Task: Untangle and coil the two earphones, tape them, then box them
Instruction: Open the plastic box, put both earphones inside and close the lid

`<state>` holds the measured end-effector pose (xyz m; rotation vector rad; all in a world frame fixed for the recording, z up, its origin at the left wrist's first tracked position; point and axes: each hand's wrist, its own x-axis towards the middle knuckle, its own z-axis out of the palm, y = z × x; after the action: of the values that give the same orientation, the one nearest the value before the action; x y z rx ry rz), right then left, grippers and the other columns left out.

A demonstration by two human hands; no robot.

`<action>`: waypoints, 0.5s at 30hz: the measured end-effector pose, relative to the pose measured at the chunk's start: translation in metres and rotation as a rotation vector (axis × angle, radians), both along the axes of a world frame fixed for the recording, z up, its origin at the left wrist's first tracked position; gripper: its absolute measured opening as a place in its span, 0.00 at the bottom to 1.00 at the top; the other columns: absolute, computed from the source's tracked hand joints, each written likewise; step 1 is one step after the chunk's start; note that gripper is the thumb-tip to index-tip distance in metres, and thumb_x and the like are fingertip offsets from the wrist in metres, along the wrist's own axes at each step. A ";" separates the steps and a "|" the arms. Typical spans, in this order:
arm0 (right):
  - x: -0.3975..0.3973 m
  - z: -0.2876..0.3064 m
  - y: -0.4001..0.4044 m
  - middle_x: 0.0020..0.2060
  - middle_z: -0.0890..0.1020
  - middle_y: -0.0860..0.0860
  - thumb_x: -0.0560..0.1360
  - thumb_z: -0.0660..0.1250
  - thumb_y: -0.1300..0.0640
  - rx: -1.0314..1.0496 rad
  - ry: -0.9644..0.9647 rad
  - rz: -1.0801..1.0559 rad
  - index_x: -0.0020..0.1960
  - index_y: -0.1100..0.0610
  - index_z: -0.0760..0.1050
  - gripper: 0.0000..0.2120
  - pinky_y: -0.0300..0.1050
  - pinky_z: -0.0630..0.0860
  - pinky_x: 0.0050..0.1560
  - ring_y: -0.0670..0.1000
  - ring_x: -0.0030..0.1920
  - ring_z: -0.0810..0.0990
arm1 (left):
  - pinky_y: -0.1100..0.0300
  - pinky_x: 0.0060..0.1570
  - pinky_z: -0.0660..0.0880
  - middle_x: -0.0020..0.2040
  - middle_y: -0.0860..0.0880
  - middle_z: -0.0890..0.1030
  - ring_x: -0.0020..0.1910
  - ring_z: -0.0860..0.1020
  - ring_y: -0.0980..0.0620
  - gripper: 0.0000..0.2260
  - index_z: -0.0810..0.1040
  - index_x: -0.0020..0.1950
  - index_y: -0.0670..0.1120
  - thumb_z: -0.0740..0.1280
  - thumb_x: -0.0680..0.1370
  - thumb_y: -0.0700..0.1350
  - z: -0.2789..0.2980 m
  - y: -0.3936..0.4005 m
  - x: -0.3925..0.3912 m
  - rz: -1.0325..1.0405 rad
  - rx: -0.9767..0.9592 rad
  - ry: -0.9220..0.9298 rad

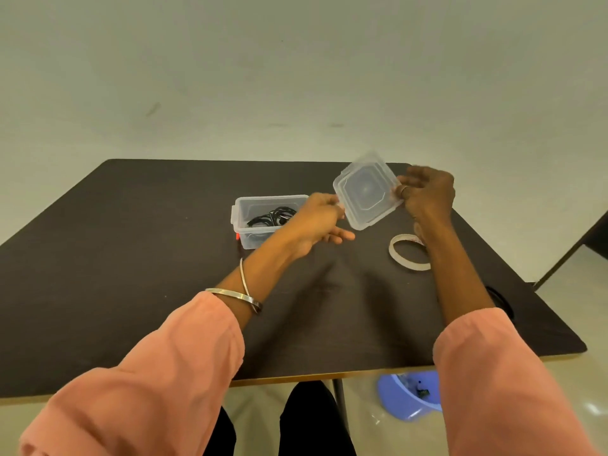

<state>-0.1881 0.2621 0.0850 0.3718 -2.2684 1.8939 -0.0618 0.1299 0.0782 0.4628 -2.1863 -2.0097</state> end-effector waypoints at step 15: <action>0.053 -0.007 -0.050 0.49 0.82 0.45 0.69 0.73 0.68 0.247 0.691 0.470 0.54 0.55 0.83 0.16 0.27 0.70 0.54 0.44 0.53 0.79 | 0.56 0.35 0.81 0.42 0.42 0.81 0.37 0.80 0.48 0.12 0.76 0.45 0.39 0.73 0.73 0.46 0.033 -0.107 0.048 0.547 0.392 0.005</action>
<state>-0.1351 0.2125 0.0780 1.4426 -2.0140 1.3097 -0.0138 0.0228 0.1114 0.9744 -1.4287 -2.0829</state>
